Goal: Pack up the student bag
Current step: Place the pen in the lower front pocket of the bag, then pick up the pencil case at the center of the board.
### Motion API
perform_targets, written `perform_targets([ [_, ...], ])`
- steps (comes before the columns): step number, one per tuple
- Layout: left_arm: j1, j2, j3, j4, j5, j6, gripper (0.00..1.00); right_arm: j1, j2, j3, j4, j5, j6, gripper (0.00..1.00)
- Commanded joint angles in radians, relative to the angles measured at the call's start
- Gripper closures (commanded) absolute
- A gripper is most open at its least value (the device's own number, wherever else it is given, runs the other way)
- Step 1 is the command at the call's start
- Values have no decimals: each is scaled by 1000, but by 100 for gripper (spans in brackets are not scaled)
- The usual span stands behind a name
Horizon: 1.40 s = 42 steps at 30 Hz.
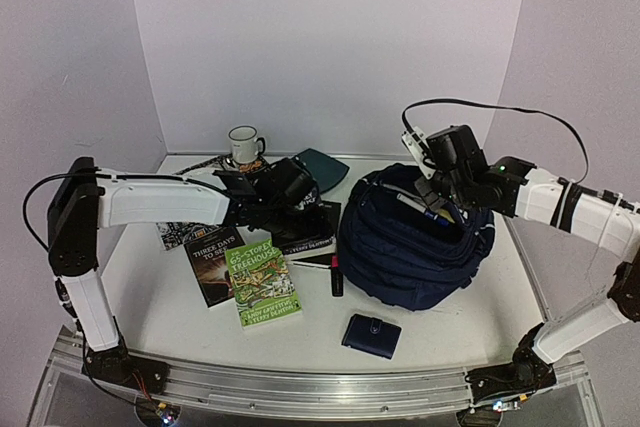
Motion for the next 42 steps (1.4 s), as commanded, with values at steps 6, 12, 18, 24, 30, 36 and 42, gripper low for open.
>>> perform_targets([
  [6,-73,185,140,-147,1,67,45,-22,-59,-4,58,55,42,100],
  [12,-101,285,218,-167,5,69,46,-23,-59,-17,58,11,75,100],
  [18,-108,371,267,-201,-25,64,47,-23,-56,-32,59,-36,106,100],
  [24,-113,429,283,-270,-85,57,51,-23,-62,-36,61,-46,113,100],
  [30,-120,430,278,-364,-152,51,62,-23,-59,-30,62,-54,114,100],
  [36,-140,358,211,-416,-159,58,75,-23,-56,-23,62,-68,115,100],
  [42,-140,346,234,-438,-145,106,69,-23,-51,-16,62,-76,117,100],
])
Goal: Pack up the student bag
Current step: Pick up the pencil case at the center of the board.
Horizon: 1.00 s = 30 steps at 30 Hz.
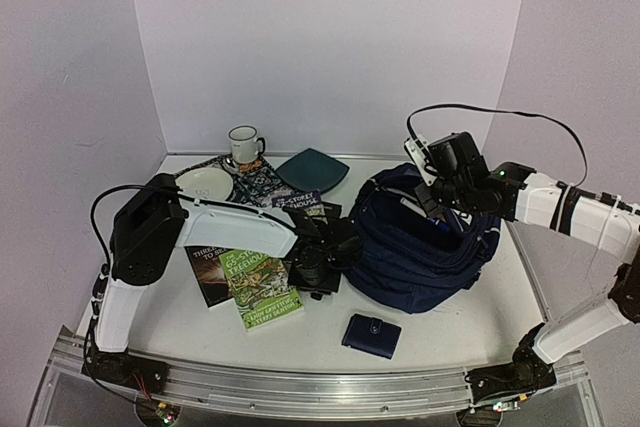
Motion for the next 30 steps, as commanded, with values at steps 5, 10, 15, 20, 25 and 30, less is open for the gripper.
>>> perform_targets([
  [5,16,38,86,-113,3,71,63,-6,-49,36,62,-1,35,100],
  [10,39,87,129,-117,8,89,62,-5,-51,31,55,-23,47,100],
  [15,45,112,163,-118,19,108,70,-6,-51,32,54,-38,44,100],
  [20,45,54,162,-118,26,103,86,-6,-48,67,29,-56,14,100],
  [25,45,-55,167,-115,0,91,93,-5,-32,121,8,-68,-16,100],
  [30,48,-155,186,-113,-24,93,95,-5,-11,187,-29,-105,-27,100],
])
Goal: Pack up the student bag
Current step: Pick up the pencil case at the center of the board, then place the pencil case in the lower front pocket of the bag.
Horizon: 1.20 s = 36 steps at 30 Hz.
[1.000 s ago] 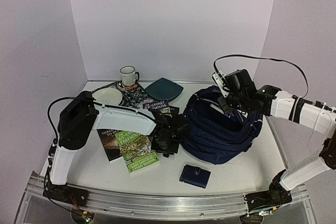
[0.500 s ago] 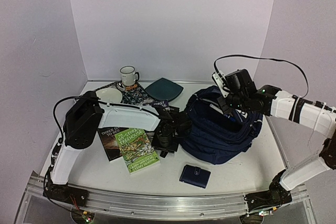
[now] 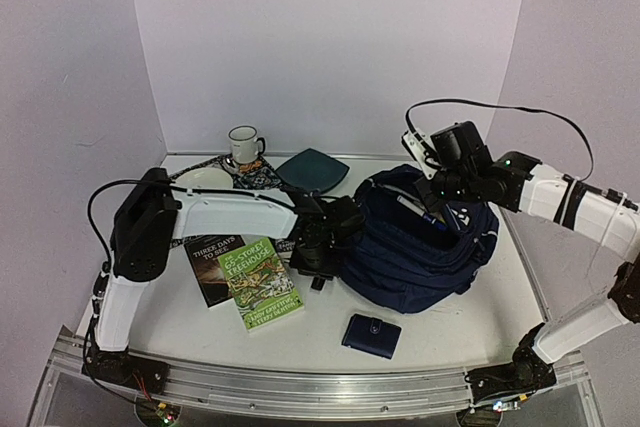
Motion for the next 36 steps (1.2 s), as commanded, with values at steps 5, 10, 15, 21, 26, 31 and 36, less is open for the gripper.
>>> perform_targets([
  [5,19,-263,50,3,-75,5,96,0,5,162,13,-51,-14,100],
  [10,24,-346,22,24,-106,-29,98,1,8,169,11,-85,8,100],
  [15,24,-399,-1,139,-22,-42,100,5,15,169,12,-140,62,100],
  [21,24,-372,-5,303,183,-61,100,31,25,170,24,-155,107,100],
  [26,24,-314,11,384,310,-89,100,57,27,165,47,-163,130,100],
  [31,25,-246,53,396,353,-108,100,70,28,158,59,-174,139,100],
  [36,30,-200,64,406,379,-134,100,76,18,151,70,-182,139,100],
])
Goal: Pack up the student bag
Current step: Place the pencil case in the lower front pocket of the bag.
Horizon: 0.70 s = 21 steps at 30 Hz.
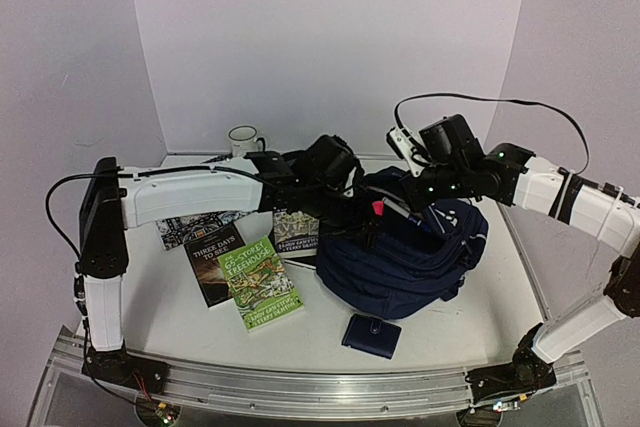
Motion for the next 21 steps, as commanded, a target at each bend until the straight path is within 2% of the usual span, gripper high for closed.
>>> perform_targets([
  [1,10,19,53,53,35,-35,100,20,-29,54,140,-30,21,100],
  [10,38,2,34,160,-76,-151,99,29,-32,30,171,-57,82,100],
  [15,52,41,63,205,-77,-209,97,33,-39,12,184,-72,104,100],
  [21,55,74,79,275,-108,-271,84,33,-37,8,215,-77,108,100],
])
